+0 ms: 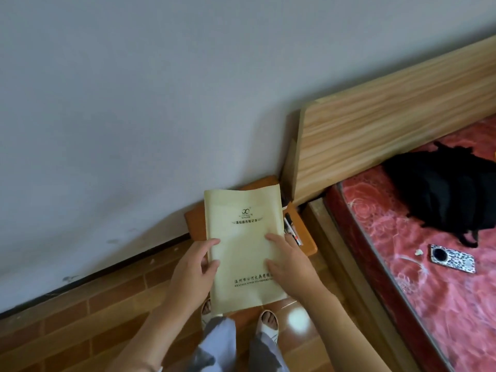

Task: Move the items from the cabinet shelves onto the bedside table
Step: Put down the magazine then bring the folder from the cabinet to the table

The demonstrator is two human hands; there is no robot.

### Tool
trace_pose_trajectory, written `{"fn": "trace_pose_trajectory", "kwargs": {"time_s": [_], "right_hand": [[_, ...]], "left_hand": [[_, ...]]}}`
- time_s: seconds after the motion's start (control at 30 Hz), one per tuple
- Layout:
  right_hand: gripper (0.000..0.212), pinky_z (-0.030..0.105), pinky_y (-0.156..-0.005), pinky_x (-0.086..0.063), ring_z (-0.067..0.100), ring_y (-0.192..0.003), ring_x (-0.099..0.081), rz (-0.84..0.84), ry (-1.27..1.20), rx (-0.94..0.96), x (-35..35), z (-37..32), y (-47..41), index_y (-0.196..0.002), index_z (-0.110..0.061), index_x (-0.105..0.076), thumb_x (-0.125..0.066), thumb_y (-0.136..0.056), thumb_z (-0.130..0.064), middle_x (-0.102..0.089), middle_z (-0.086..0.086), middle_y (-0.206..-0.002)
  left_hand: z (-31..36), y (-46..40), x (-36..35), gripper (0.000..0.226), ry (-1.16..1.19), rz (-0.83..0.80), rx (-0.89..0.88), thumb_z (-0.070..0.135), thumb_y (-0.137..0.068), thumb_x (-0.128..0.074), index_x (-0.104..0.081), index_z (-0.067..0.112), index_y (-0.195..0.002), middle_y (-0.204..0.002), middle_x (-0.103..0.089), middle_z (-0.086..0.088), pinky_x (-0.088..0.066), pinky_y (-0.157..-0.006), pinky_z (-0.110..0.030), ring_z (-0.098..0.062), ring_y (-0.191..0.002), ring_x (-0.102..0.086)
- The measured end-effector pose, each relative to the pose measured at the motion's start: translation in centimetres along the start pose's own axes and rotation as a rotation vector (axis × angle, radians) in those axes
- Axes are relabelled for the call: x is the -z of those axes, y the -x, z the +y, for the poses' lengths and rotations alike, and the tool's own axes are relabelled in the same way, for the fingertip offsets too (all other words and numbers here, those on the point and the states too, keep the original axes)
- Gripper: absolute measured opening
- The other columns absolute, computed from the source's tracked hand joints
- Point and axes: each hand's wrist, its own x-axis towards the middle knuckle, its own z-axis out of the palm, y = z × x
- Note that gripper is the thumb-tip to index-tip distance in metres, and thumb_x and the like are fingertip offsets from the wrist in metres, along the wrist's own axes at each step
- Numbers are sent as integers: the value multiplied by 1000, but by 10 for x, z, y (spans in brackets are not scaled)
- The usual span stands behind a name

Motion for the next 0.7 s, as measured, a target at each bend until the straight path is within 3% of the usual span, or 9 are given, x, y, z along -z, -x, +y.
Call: {"fn": "trace_pose_trajectory", "kwargs": {"time_s": [0.13, 0.37, 0.5, 0.63, 0.7], "right_hand": [[60, 26, -73, -59, 7, -92, -59, -72, 55, -45, -34, 31, -31, -145, -51, -27, -52, -94, -31, -35, -17, -124], [61, 18, -54, -50, 7, -89, -59, -141, 150, -125, -77, 85, -77, -147, -50, -27, -50, -95, -27, -35, -18, -124], [61, 20, -58, -50, 8, -90, -58, -167, 202, -132, -88, 109, -101, -147, -48, -28, -51, -96, -24, -34, -17, -124], [61, 27, -69, -59, 10, -89, -59, -199, 246, -119, -94, 128, -128, -147, -46, -29, -52, -97, -19, -33, -15, -125], [62, 29, -74, -61, 12, -93, -60, -205, 265, -121, -96, 135, -142, -147, -46, -31, -54, -97, -18, -34, -14, -126]], "left_hand": [[-41, -27, -33, 47, -18, -33, 20, 20, -96, -68, -54, 37, -137, -120, -58, 20, -57, -72, -18, 1, -95, -63], [-105, -57, -93, 48, 6, -74, 75, 20, -94, -71, -56, 34, -138, -121, -53, 29, -59, -73, -21, 5, -97, -59], [-136, -68, -128, 53, 51, -98, 93, 16, -93, -72, -54, 34, -140, -127, -56, 24, -59, -77, -20, -1, -100, -63], [-160, -79, -156, 55, 69, -119, 88, 15, -92, -73, -54, 30, -141, -124, -47, 37, -46, -83, -2, 12, -113, -54], [-169, -88, -168, 55, 52, -114, 84, 14, -92, -73, -54, 28, -141, -125, -50, 30, -44, -84, -3, 8, -113, -55]]}}
